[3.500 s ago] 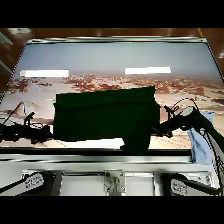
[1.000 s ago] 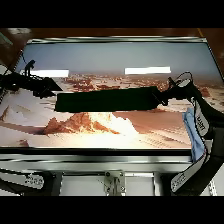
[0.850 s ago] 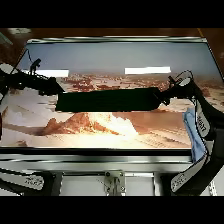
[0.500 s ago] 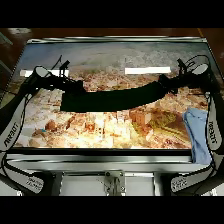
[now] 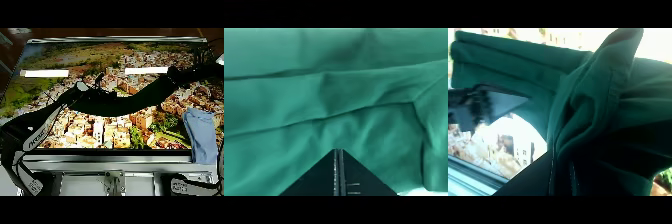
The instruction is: Fold the shirts.
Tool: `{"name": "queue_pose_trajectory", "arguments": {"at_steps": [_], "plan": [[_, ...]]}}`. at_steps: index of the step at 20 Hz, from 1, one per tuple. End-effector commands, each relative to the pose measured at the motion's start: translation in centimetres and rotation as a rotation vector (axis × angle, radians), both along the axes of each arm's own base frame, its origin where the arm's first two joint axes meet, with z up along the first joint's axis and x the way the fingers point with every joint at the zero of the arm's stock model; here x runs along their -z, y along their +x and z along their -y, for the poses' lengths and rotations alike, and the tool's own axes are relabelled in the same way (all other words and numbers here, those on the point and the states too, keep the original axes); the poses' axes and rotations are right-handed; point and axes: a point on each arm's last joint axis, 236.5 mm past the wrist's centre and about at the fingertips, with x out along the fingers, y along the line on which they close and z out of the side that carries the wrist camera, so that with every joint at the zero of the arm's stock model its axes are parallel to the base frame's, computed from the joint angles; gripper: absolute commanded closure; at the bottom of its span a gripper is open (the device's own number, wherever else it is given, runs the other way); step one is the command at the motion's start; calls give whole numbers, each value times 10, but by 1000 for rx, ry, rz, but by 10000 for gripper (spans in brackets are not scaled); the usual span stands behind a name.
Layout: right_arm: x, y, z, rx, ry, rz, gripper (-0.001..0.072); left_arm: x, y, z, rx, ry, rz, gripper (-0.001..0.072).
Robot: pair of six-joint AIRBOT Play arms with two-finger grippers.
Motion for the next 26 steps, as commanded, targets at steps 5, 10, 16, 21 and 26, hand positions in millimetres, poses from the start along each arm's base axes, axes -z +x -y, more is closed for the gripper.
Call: {"name": "queue_pose_trajectory", "arguments": {"at_steps": [5, 10, 16, 21, 26], "plan": [[-47, -29, -7, -6, -3, 67, 648, 14, -64, 97, 22, -131, -123, 670], [-47, -23, -12, 1, -4, 83, 648, -5, -21, 68, -53, -150, -47, 676], [-21, 8, -113, -122, -12, 180, 648, -170, 98, -144, -318, -53, 394, 675], [61, 3, -249, -263, 53, 121, 648, -337, 62, -296, -534, -52, 690, 674], [123, 20, -335, -98, 194, 86, 645, -400, -38, -279, -347, -4, 834, 673]]}}
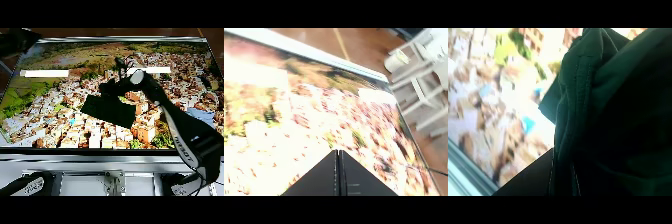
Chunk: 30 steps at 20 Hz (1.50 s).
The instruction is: Fold the shirts.
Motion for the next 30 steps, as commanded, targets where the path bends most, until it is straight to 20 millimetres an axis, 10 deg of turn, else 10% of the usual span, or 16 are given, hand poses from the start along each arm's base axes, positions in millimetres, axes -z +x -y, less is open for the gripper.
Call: {"name": "queue_pose_trajectory", "arguments": {"at_steps": [1, 3, 9, 12, 15, 17, 26, 30], "plan": [[34, 17, -57, 173, 150, -55, 606, -35, -73, 11, 92, 103, 73, 673], [39, 19, -69, 229, 225, -123, 128, -44, -92, 21, 123, 117, 96, 673], [14, 1, -30, 80, 132, -127, 87, -23, -88, 22, 125, 102, 50, 672], [28, -32, 56, -61, -188, -182, 87, -3, -81, 19, 120, 123, 16, 672], [51, -59, 187, -72, -573, -350, 87, 14, -76, 7, 83, 203, -9, 673], [65, -69, 232, -26, -621, -453, 87, 29, -71, -8, 39, 291, -33, 672], [130, -42, 153, 225, -110, -478, 32, 59, -67, -38, -68, 361, -166, 673], [129, -33, 134, 246, 1, -490, 39, 59, -68, -37, -71, 338, -181, 673]]}}
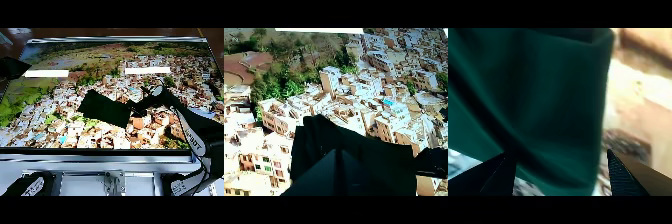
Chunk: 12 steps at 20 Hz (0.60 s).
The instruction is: Fold the shirts.
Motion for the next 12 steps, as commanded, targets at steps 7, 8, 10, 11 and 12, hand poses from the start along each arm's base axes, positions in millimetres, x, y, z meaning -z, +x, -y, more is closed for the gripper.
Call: {"name": "queue_pose_trajectory", "arguments": {"at_steps": [7, 8, 10, 11, 12], "plan": [[-9, 23, -18, 52, 112, 81, 649, 1, -2, 10, 7, -28, -21, 672], [-22, 28, -20, 17, 141, 132, 650, 1, -2, 10, 7, -28, -22, 673], [-68, 44, -15, -59, 191, 275, 649, 1, -2, 10, 7, -28, -22, 672], [-99, 55, -4, -70, 202, 349, 649, 1, -2, 10, 7, -28, -22, 673], [-133, 67, 13, -55, 204, 421, 649, 2, -2, 10, 7, -28, -22, 673]]}}
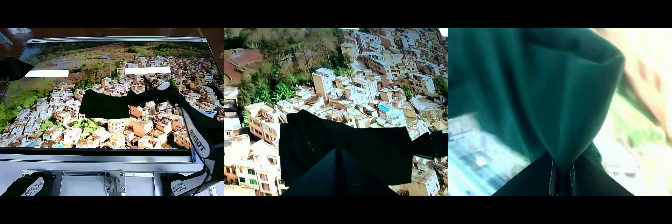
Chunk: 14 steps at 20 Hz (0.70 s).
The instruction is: Fold the shirts.
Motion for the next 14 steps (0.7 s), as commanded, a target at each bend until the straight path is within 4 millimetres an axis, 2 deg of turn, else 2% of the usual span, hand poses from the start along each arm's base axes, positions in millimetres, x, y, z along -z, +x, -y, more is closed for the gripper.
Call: {"name": "queue_pose_trajectory", "arguments": {"at_steps": [1, 3, 5, 7, 10, 12, 14], "plan": [[-99, 29, 40, -6, 36, 249, 649, 0, 0, 1, 1, 0, -2, 672], [-159, 40, 96, 92, 25, 356, 650, 0, 0, 1, 1, 0, -2, 673], [-194, 33, 163, 221, -22, 376, 650, 2, 0, 1, 2, -1, -6, 673], [-202, 8, 230, 333, -118, 338, 650, 4, 0, 1, 2, -2, -10, 672], [-193, -41, 324, 477, -298, 241, 649, 11, 0, 1, -10, -22, -39, 672], [-193, -66, 378, 601, -354, 207, 649, 17, -2, 5, 1, -24, -53, 672], [-194, -83, 417, 713, -370, 198, 649, 23, -5, 17, 33, -24, -68, 672]]}}
